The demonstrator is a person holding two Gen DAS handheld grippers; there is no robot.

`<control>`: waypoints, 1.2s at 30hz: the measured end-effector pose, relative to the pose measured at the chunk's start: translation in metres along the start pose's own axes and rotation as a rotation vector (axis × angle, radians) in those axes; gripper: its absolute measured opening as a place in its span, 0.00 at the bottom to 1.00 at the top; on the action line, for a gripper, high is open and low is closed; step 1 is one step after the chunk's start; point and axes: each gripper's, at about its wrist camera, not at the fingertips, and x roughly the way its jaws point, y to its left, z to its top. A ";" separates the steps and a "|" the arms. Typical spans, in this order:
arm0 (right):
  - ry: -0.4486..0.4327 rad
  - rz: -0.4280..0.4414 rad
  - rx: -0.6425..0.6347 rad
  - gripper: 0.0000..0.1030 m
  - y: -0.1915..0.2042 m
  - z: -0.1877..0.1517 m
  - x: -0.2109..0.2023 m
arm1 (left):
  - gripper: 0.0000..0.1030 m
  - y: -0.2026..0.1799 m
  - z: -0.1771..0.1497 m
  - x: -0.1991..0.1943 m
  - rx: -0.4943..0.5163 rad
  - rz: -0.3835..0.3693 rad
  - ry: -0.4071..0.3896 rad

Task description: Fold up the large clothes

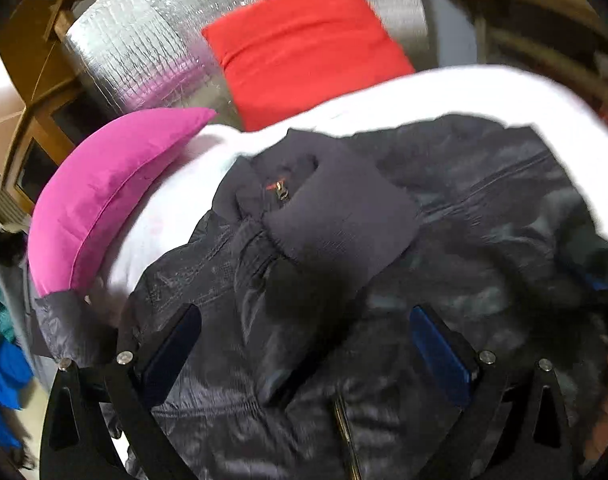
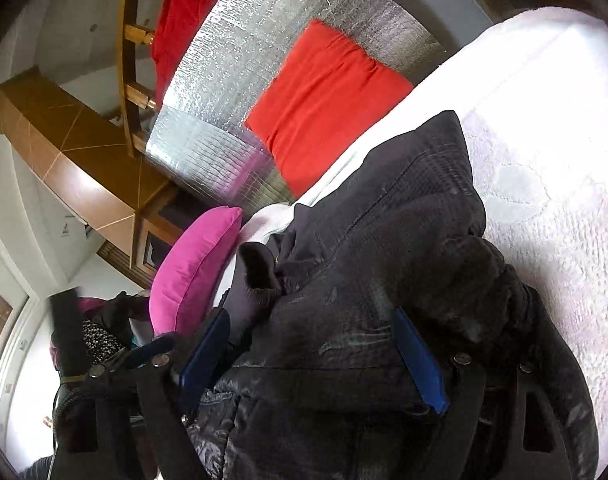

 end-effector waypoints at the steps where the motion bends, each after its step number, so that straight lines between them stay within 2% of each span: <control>1: -0.001 0.000 0.000 0.83 0.000 0.000 -0.001 | 1.00 -0.001 0.002 0.006 0.006 0.020 0.006; 2: -0.003 0.001 0.001 0.83 -0.001 -0.001 -0.002 | 0.98 0.001 0.000 0.007 0.000 0.036 0.009; 4: -0.003 0.000 0.002 0.83 0.000 -0.001 -0.001 | 0.84 0.020 -0.001 0.013 -0.089 0.048 0.030; 6: -0.002 0.001 0.002 0.83 -0.001 -0.001 0.000 | 0.83 0.048 -0.010 0.011 -0.231 0.016 0.025; 10: -0.002 0.000 0.000 0.83 -0.001 -0.002 0.000 | 0.83 0.088 -0.036 0.000 -0.398 0.061 -0.030; 12: -0.003 0.001 0.000 0.83 -0.001 -0.002 -0.001 | 0.83 0.106 -0.050 0.000 -0.483 0.055 -0.035; 13: -0.002 0.000 -0.001 0.83 -0.001 -0.002 -0.001 | 0.83 0.116 -0.058 0.002 -0.529 0.030 -0.021; 18: -0.004 -0.003 -0.006 0.83 -0.001 -0.002 -0.001 | 0.83 0.133 -0.076 0.010 -0.634 -0.113 -0.003; 25: -0.004 -0.006 -0.010 0.83 0.000 -0.002 0.000 | 0.83 0.151 -0.094 0.026 -0.837 -0.250 0.030; 30: -0.004 -0.010 -0.014 0.83 0.001 -0.002 0.001 | 0.83 0.168 -0.098 0.041 -0.932 -0.315 0.033; 32: -0.004 -0.010 -0.013 0.83 0.001 -0.002 0.001 | 0.55 0.169 -0.097 0.045 -0.935 -0.314 0.039; 33: -0.005 -0.007 -0.012 0.83 0.001 -0.002 0.001 | 0.27 0.169 -0.096 0.048 -0.921 -0.336 0.051; 34: -0.006 -0.005 -0.011 0.83 0.001 -0.002 0.000 | 0.04 0.170 -0.096 0.048 -0.920 -0.369 0.055; 35: -0.006 -0.003 -0.011 0.83 0.001 -0.002 0.000 | 0.01 0.171 -0.094 0.043 -0.907 -0.343 0.055; 36: -0.006 0.000 -0.009 0.83 0.001 -0.002 0.000 | 0.01 0.172 -0.092 0.031 -0.877 -0.290 0.016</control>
